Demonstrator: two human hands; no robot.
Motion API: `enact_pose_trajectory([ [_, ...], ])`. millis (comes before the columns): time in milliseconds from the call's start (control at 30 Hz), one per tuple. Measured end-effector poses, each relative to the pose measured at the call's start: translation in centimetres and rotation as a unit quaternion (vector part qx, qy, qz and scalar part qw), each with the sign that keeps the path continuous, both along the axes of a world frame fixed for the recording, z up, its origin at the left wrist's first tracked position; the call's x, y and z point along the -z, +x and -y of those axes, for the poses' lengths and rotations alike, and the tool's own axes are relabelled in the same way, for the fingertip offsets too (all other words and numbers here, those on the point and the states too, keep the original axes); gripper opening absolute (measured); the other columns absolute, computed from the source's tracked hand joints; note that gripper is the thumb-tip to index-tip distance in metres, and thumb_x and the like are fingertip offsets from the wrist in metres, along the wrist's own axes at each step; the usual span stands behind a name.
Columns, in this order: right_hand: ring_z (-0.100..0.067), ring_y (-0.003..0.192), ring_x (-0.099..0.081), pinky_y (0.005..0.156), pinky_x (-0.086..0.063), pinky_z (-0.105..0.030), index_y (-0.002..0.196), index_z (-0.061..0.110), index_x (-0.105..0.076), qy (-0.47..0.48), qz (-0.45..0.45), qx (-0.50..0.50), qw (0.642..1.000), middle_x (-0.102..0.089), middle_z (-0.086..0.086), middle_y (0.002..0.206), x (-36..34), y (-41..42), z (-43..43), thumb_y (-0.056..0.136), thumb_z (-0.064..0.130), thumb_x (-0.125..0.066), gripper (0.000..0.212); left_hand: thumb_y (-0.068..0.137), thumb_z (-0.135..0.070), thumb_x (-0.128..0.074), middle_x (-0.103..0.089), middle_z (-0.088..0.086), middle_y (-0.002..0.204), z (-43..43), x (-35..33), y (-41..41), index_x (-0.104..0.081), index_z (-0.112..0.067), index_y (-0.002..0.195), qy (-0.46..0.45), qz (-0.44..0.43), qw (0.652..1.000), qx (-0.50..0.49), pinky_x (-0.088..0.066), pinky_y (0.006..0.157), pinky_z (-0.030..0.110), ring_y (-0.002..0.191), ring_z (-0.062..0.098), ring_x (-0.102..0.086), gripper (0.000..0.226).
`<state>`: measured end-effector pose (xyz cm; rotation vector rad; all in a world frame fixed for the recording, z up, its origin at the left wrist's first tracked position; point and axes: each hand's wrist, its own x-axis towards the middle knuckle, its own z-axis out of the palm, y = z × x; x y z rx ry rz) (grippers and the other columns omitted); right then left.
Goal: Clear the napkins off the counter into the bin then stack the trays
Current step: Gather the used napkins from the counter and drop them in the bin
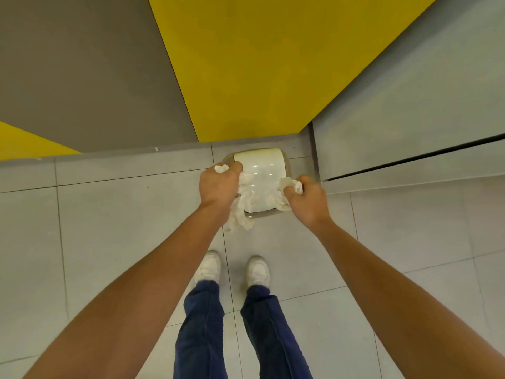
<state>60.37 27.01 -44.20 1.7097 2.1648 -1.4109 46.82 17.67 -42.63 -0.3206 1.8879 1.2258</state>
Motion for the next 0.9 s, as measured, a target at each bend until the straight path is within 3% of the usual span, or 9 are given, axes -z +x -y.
enact_pose_trajectory([
  [167,-0.012,0.064,-0.044,0.056,-0.038,-0.019,0.076,0.015,-0.046,-0.068,0.016,0.066,0.995,-0.047,0.003,0.070,7.5,0.5,0.2,0.087,0.010,-0.054,0.014,0.082,-0.017,-0.057,-0.044,0.001,0.057,-0.3,5.0,1.0,-0.046,-0.015,0.061,-0.015,0.020,0.999,-0.033,-0.038,0.044,0.017,0.054,0.014,-0.042,0.024],
  [233,-0.016,0.071,-0.048,0.063,-0.043,-0.024,0.087,0.012,-0.051,-0.100,0.020,0.090,0.991,-0.051,-0.001,0.077,9.9,0.4,0.4,0.088,0.011,-0.052,0.002,0.082,-0.017,-0.058,-0.045,0.000,0.058,-0.3,6.4,1.3,-0.048,-0.015,0.062,-0.014,0.032,0.998,-0.043,-0.038,0.048,0.021,0.054,0.014,-0.044,0.022],
  [300,-0.019,0.076,-0.051,0.066,-0.047,-0.029,0.100,0.015,-0.054,-0.137,0.031,0.118,0.983,-0.054,-0.003,0.087,12.0,0.2,0.5,0.089,0.013,-0.050,0.011,0.082,-0.019,-0.059,-0.047,0.001,0.060,-0.3,7.6,1.4,-0.051,-0.013,0.069,-0.009,0.043,0.997,-0.056,-0.038,0.052,0.023,0.056,0.015,-0.045,0.016],
  [367,-0.016,0.068,-0.050,0.053,-0.046,-0.022,0.102,0.017,-0.055,-0.175,0.050,0.138,0.974,-0.052,-0.002,0.081,13.6,-0.2,0.3,0.089,0.013,-0.048,0.015,0.082,-0.019,-0.058,-0.048,0.003,0.062,-0.4,8.7,1.2,-0.054,-0.012,0.078,-0.001,0.052,0.996,-0.068,-0.039,0.055,0.026,0.058,0.018,-0.046,0.010],
  [467,-0.013,0.056,-0.041,0.035,-0.034,-0.015,0.084,0.016,-0.055,-0.251,0.056,0.199,0.946,-0.046,-0.002,0.068,15.6,-0.9,0.1,0.089,0.011,-0.045,0.012,0.082,-0.018,-0.056,-0.048,0.001,0.057,-0.3,9.8,0.8,-0.053,-0.011,0.075,0.021,0.079,0.993,-0.089,-0.038,0.053,0.023,0.055,0.016,-0.045,0.010],
  [533,-0.012,0.055,-0.041,0.037,-0.035,-0.017,0.084,0.015,-0.055,-0.288,0.047,0.238,0.926,-0.047,-0.002,0.068,16.7,-1.3,0.3,0.089,0.012,-0.050,0.008,0.083,-0.016,-0.056,-0.045,-0.004,0.047,-0.3,10.4,0.5,-0.050,-0.013,0.064,0.030,0.097,0.989,-0.106,-0.037,0.045,0.017,0.045,0.011,-0.044,0.021],
  [633,-0.012,0.060,-0.046,0.050,-0.039,-0.020,0.095,0.013,-0.056,-0.301,0.043,0.266,0.915,-0.052,-0.002,0.076,17.8,-2.0,0.2,0.091,0.017,-0.052,0.007,0.084,-0.015,-0.056,-0.045,-0.003,0.045,-0.3,10.9,0.3,-0.050,-0.013,0.062,0.038,0.120,0.983,-0.138,-0.036,0.039,0.013,0.036,0.008,-0.044,0.023],
  [767,-0.012,0.057,-0.048,0.042,-0.042,-0.018,0.097,0.008,-0.057,-0.335,0.032,0.319,0.886,-0.058,-0.007,0.084,18.5,-2.9,-0.3,0.090,0.024,-0.057,0.018,0.084,-0.015,-0.057,-0.044,-0.007,0.039,-0.3,11.5,0.3,-0.050,-0.014,0.062,0.048,0.131,0.978,-0.155,-0.036,0.039,0.013,0.033,0.006,-0.044,0.024],
  [900,-0.020,0.097,-0.057,0.062,-0.054,-0.024,0.116,0.011,-0.052,-0.365,-0.008,0.348,0.864,-0.054,-0.006,0.115,19.0,-3.1,-0.5,0.083,0.031,-0.068,0.042,0.086,-0.014,-0.056,-0.045,-0.008,0.038,-0.2,11.8,0.5,-0.051,-0.015,0.061,0.062,0.137,0.976,-0.158,-0.036,0.040,0.013,0.033,0.005,-0.044,0.025],
])
